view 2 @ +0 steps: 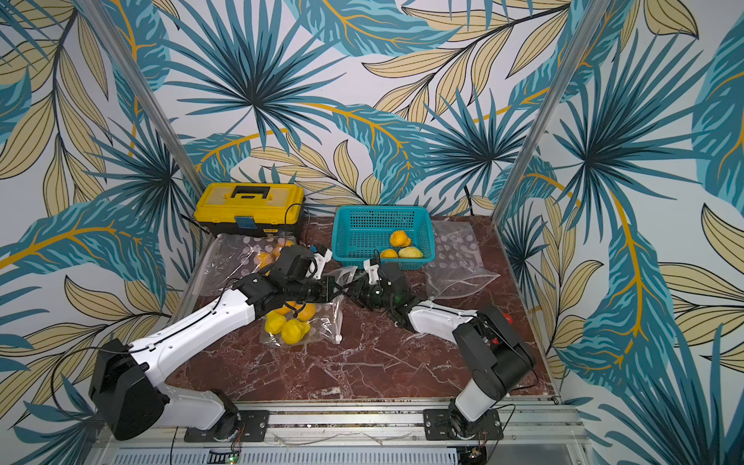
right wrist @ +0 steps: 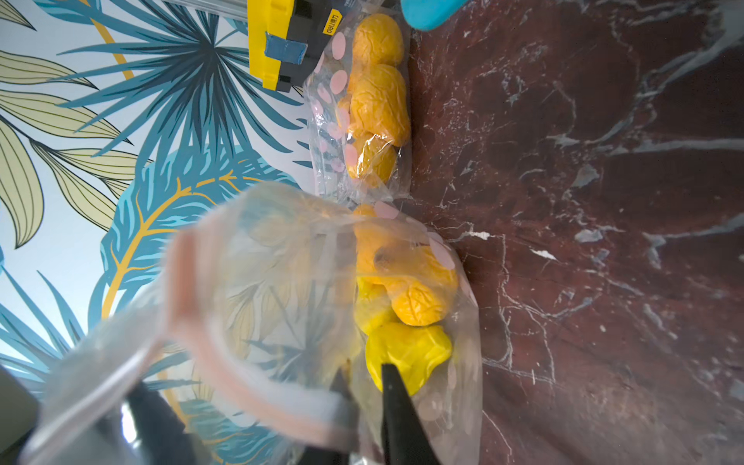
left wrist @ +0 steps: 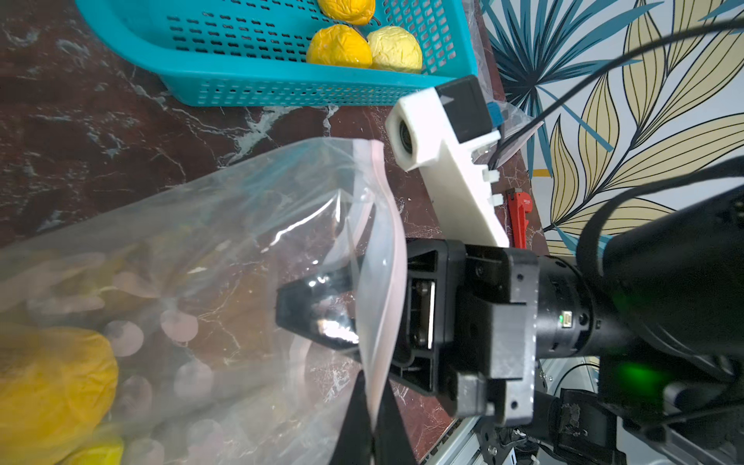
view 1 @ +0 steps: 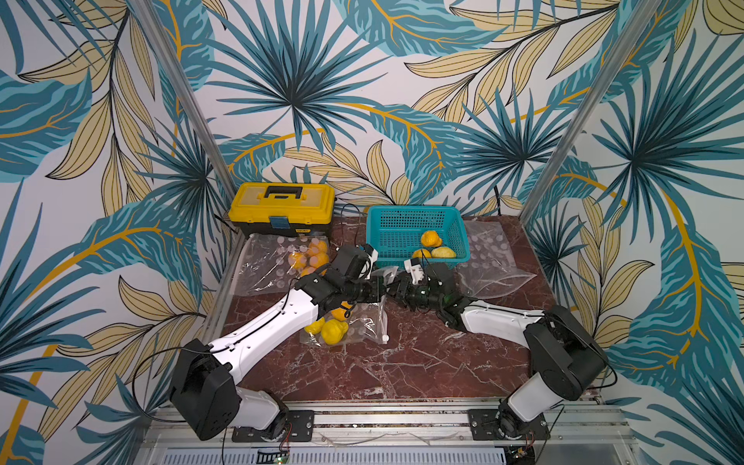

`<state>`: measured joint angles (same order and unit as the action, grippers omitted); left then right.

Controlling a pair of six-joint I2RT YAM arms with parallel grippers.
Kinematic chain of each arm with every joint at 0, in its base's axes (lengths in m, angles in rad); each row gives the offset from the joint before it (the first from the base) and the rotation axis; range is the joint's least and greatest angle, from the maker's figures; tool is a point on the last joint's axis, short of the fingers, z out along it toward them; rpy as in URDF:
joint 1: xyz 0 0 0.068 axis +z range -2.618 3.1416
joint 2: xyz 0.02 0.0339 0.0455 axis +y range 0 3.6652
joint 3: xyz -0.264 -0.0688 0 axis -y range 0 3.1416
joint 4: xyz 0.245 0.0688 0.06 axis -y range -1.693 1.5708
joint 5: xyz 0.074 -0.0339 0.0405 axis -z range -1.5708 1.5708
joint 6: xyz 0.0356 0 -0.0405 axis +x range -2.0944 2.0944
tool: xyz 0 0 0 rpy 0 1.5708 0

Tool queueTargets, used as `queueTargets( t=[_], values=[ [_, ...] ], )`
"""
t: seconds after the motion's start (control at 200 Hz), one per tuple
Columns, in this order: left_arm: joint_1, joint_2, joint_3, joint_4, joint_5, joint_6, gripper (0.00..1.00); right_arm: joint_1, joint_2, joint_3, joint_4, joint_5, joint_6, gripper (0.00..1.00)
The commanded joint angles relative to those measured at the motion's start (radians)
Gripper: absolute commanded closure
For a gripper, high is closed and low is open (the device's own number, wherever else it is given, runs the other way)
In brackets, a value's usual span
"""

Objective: Open the zip-top bag and take out the pear
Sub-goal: Open the zipper of the food storage bag at the center of the board.

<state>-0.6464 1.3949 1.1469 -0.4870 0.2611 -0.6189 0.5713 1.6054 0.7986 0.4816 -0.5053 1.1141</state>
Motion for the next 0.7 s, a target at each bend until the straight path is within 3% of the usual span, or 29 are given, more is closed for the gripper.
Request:
queueTargets(
  t=[0.0, 0.295, 0.511, 0.696],
  values=[
    [0.002, -0.031, 0.004, -0.006, -0.044, 0.028, 1.0, 0.004, -0.077, 0.013, -0.2, 0.03, -0.109, 0.91],
    [0.001, -0.03, 0.021, -0.133, -0.144, 0.098, 1.0, -0.022, -0.166, 0.172, -0.85, 0.251, -0.468, 0.99],
    [0.002, -0.021, 0.007, -0.14, -0.167, 0.11, 1.0, -0.088, -0.13, 0.217, -1.077, 0.363, -0.629, 0.98],
    [-0.001, -0.002, 0.003, -0.14, -0.145, 0.091, 1.0, -0.099, -0.076, 0.245, -1.191, 0.558, -0.735, 0.99]
  ],
)
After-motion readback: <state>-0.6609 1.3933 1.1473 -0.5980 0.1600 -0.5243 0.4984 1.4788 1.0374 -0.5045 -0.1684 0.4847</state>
